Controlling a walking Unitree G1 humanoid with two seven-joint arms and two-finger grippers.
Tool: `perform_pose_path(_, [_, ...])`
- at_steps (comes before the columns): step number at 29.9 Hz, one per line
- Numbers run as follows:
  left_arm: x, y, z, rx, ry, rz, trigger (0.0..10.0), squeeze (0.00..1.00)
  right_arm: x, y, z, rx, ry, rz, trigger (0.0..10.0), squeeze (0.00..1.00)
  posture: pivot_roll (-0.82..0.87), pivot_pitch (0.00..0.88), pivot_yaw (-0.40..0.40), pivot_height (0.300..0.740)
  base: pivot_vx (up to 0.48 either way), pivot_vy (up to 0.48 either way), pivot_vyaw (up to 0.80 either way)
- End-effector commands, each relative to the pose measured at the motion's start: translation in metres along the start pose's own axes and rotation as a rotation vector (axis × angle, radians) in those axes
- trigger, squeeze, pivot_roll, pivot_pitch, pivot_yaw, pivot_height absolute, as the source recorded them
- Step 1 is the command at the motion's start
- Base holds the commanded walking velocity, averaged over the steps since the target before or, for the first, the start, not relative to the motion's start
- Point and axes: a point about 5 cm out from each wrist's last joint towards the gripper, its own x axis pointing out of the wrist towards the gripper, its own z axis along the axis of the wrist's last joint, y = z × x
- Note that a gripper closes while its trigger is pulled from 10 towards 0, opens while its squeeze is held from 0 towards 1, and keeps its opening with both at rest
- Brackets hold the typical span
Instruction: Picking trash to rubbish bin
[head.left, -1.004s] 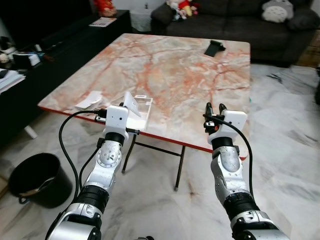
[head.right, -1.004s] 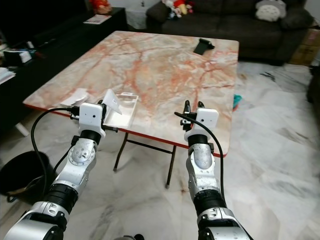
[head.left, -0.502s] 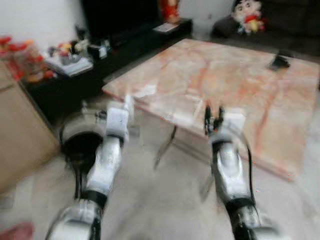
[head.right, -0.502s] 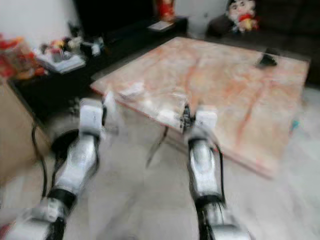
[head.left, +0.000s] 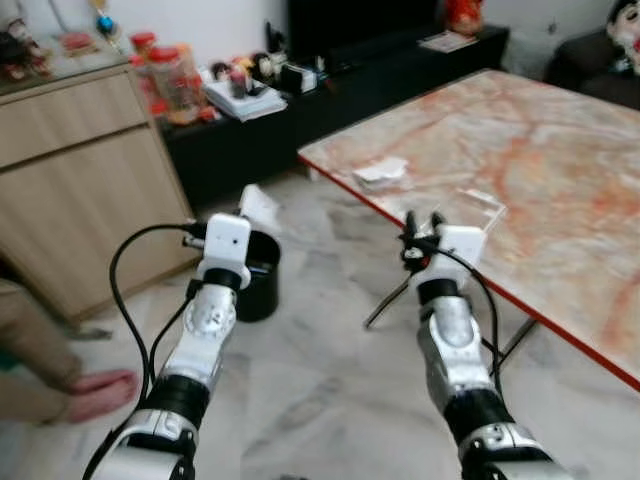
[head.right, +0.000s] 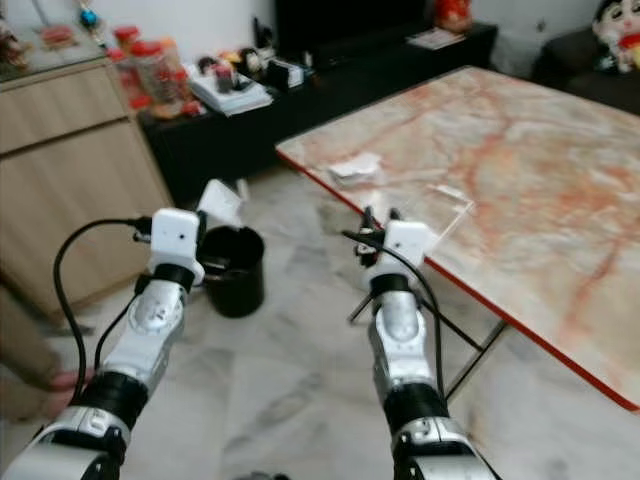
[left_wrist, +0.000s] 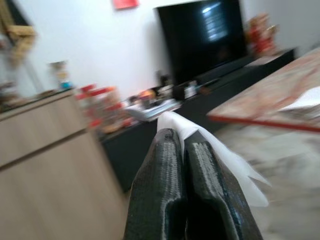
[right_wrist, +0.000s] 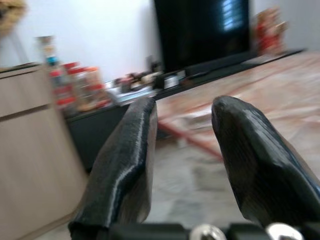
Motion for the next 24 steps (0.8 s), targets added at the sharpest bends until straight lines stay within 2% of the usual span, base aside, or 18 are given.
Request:
perform_pose_path(1, [-0.003,0.002,-0.004,0.002,0.018,0.002,10.0,0.0,0.0,-0.001,-0.001,0.0,0.008,0.003,10.0,0.0,0.17,0.0,0.057,0.74,0.0,0.0,0.8])
perform_pose_path(7, [-0.01,0.008,-0.013,0.027,0.056,-0.021,10.0,0.0,-0.002,0.001,-0.005,-0.001,0.031,0.018,10.0,0.0,0.18,0.0,0.053,0.74,0.0,0.0,0.8])
perform_pose_path(11, [-0.025,0.015,-0.041,0.071,0.183,-0.085,10.0,0.0,-0.007,0.006,-0.018,0.013,0.101,0.058,10.0,0.0,0.18,0.0,0.053,0.74,0.0,0.0,0.77])
perform_pose_path(12, [-0.032,0.018,-0.053,0.081,0.247,-0.095,10.0,0.0,-0.01,0.006,-0.027,0.023,0.154,0.058,10.0,0.0,0.18,0.0,0.053,0.74,0.0,0.0,0.0])
perform_pose_path(13, [-0.032,0.018,-0.053,0.081,0.247,-0.095,10.0,0.0,-0.01,0.006,-0.027,0.023,0.154,0.058,10.0,0.0,0.18,0.0,0.053,0.74,0.0,0.0,0.0])
perform_pose_path(14, [-0.037,0.021,-0.06,0.087,0.287,-0.101,10.0,0.0,-0.013,0.005,-0.032,0.034,0.189,0.057,10.0,0.0,0.18,0.0,0.054,0.74,0.0,0.0,0.0])
perform_pose_path(16, [-0.053,0.03,-0.08,0.076,0.404,-0.08,10.0,0.0,-0.024,0.003,-0.051,0.005,0.293,0.055,10.0,0.0,0.17,0.0,0.052,0.74,0.0,0.0,0.0])
perform_pose_path(17, [-0.065,0.036,-0.093,0.037,0.503,-0.06,10.0,0.0,-0.035,0.002,-0.064,0.009,0.366,0.065,10.0,0.0,0.17,0.0,0.052,0.74,0.0,0.0,0.0])
perform_pose_path(18, [-0.075,0.042,-0.102,0.011,0.56,-0.035,10.0,0.0,-0.048,-0.001,-0.077,-0.015,0.441,0.074,10.0,0.0,0.17,0.0,0.047,0.74,0.0,0.0,0.0])
perform_pose_path(19, [-0.075,0.042,-0.102,0.011,0.56,-0.035,10.0,0.0,-0.048,-0.001,-0.077,-0.015,0.441,0.074,10.0,0.0,0.17,0.0,0.047,0.74,0.0,0.0,0.0])
perform_pose_path(20, [-0.086,0.048,-0.11,-0.002,0.613,-0.014,10.0,0.0,-0.062,-0.005,-0.09,-0.005,0.513,0.061,10.0,0.0,0.18,0.0,0.044,0.74,0.0,0.0,0.0])
perform_pose_path(23, [-0.106,0.055,-0.123,0.002,0.71,0.013,10.0,0.0,-0.086,-0.012,-0.109,-0.006,0.639,0.03,10.0,0.0,0.18,0.0,0.041,0.74,0.0,0.0,0.0])
perform_pose_path(24, [-0.107,0.056,-0.124,0.004,0.718,0.016,10.0,0.0,-0.089,-0.013,-0.111,-0.005,0.65,0.028,10.0,0.0,0.18,0.0,0.041,0.74,0.0,0.0,0.0])
